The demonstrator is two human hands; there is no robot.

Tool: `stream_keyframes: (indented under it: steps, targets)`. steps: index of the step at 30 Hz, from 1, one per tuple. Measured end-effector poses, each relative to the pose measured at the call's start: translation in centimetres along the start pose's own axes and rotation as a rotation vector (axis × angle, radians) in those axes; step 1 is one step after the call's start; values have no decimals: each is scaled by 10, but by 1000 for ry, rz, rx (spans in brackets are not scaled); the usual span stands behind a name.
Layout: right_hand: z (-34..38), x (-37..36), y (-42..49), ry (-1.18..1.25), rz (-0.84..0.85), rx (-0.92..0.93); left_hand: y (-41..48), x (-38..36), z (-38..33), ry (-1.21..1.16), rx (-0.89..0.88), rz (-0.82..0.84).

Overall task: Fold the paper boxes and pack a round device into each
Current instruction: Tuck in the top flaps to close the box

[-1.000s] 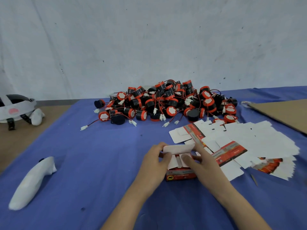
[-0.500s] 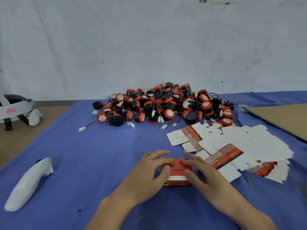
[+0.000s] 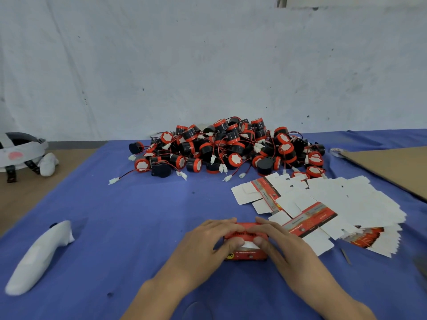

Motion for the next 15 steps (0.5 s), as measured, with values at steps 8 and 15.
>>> stream_keyframes:
  steps: [8, 15]
  targets:
    - [0, 7, 3, -143, -56, -93, -1, 5, 1, -73, 24, -59]
    - [7, 18, -3, -87, -158, -51, -2, 9, -10, -88, -8, -71]
Point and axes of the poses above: each hand's wrist, its own y-axis towards the middle knuckle, its own x-axis out of the back of the hand, z = x × y, the point moved 10 cm from there along y, towards the middle knuckle, and after that the axes turned 14 degrees about -y, right-handed, at the moved point
